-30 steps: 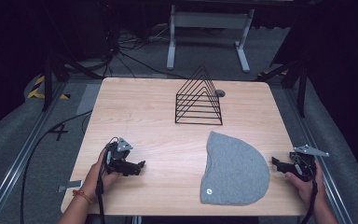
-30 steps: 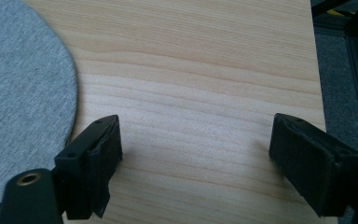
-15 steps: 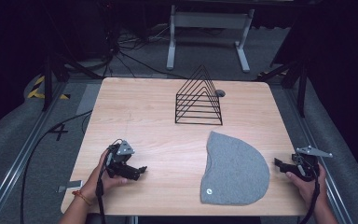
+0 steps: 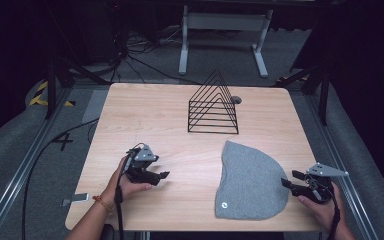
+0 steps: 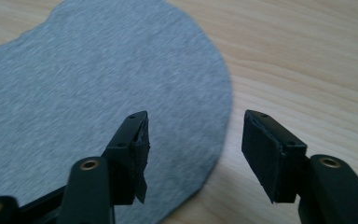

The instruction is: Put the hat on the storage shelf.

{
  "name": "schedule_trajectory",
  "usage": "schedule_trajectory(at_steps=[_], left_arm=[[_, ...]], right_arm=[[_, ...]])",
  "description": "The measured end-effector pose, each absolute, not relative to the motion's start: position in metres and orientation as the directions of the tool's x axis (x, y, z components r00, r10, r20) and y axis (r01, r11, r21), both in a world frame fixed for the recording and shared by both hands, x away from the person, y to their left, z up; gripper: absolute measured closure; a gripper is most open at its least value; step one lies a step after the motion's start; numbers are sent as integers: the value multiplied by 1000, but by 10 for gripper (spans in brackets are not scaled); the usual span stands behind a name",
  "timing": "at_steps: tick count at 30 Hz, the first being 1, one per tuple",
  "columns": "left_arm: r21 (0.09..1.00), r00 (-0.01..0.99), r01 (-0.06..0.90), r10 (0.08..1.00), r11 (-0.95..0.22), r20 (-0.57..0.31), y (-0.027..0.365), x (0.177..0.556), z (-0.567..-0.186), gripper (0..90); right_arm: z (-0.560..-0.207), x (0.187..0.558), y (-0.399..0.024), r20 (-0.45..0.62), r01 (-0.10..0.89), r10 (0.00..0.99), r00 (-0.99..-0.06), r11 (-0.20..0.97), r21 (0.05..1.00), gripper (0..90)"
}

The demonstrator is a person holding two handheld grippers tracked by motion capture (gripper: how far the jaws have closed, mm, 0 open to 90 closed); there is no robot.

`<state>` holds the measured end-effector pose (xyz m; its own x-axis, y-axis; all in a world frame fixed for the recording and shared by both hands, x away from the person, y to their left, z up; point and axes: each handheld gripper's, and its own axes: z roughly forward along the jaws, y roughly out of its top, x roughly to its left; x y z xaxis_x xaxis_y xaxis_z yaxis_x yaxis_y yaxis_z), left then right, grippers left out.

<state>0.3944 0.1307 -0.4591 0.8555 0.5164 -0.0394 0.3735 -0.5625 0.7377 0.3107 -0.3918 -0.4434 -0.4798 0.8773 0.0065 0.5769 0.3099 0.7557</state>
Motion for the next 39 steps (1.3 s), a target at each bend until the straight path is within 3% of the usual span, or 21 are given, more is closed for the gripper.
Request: schedule_trajectory(at_steps=[7, 11, 23, 34, 39], left_arm=[[726, 914, 298, 404, -620, -29, 70, 410, -455, 302], [742, 940, 246, 340, -623, -25, 40, 416, -450, 363], [759, 958, 168, 287, -630, 26, -46, 443, -448, 441], [714, 957, 177, 288, -677, 36, -71, 458, -464, 536], [671, 960, 122, 258, -732, 107, -67, 448, -459, 581]], right_arm=[[-449, 309, -371, 14, 574, 842, -540, 356, 737, 448], [-454, 312, -364, 21, 572, 827, -561, 369, 732, 463], [-459, 314, -354, 16, 556, 790, -613, 416, 720, 453], [-460, 313, -353, -20, 535, 775, -632, 454, 713, 433], [-460, 317, -353, -31, 542, 788, -615, 451, 710, 408]])
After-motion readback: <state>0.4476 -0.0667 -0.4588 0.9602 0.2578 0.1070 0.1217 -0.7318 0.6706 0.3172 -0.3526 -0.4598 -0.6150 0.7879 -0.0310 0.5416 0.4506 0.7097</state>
